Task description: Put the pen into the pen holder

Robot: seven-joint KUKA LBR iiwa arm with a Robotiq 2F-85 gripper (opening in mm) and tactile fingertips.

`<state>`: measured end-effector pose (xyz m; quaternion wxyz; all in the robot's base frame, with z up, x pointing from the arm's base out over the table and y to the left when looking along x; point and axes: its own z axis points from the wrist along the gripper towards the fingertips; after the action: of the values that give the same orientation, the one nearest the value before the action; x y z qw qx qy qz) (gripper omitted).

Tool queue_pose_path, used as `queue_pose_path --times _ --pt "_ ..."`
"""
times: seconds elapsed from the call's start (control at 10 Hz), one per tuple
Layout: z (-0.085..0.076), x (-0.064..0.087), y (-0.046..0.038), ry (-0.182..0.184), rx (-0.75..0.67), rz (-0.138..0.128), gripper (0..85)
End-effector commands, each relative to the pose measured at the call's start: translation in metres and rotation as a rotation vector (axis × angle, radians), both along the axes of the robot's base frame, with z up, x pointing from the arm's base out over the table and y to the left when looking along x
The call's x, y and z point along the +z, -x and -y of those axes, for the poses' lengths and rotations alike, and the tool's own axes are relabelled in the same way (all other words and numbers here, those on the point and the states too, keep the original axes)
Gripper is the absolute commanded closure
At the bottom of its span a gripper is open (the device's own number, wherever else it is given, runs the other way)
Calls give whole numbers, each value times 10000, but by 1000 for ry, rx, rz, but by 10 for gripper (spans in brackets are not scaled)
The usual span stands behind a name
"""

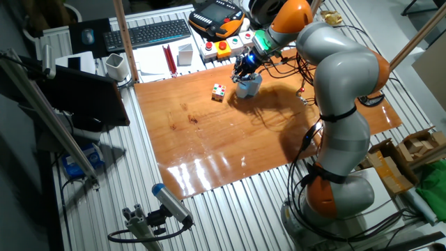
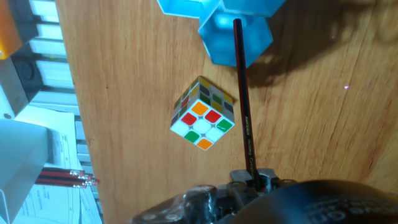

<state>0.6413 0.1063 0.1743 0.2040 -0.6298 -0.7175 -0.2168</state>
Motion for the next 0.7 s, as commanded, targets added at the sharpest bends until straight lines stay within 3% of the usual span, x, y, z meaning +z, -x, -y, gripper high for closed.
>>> queue_pose_path --times 0.0,0.2,0.3,0.4,0.6 --pt "0 -1 0 -2 0 0 803" --pt "-3 -6 -2 -2 -2 0 770" --pt "-3 -7 -2 0 -4 1 660" --pt "0 -9 -2 2 -4 1 627" --pt "5 -10 -4 3 -1 5 630"
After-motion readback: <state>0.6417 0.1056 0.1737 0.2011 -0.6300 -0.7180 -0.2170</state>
